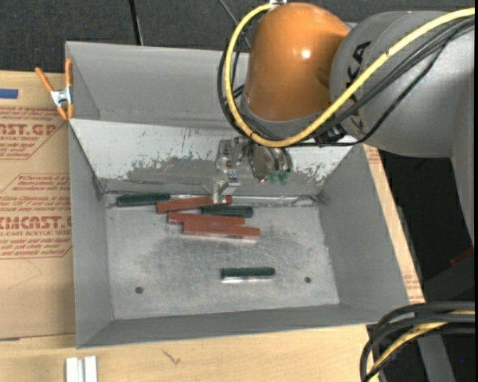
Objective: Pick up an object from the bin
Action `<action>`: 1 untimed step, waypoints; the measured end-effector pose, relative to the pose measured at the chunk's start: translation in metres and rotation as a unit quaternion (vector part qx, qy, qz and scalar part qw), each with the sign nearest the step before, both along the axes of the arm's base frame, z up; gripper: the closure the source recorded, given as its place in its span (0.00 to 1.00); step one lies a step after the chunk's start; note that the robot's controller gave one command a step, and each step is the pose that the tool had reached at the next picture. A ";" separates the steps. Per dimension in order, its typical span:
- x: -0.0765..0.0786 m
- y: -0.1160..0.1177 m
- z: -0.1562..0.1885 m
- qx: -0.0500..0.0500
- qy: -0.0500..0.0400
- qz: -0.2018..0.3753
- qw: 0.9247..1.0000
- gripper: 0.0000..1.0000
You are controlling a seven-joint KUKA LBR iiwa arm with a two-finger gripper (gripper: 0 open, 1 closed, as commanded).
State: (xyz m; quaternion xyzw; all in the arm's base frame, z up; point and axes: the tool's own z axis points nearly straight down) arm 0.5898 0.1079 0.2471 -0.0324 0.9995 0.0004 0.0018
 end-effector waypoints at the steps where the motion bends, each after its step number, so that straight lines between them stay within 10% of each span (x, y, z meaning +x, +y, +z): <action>1: 0.000 0.011 -0.055 0.000 -0.003 0.029 1.000 1.00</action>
Offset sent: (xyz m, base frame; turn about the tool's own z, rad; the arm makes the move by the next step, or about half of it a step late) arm -0.0137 0.0034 -0.0953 -0.0308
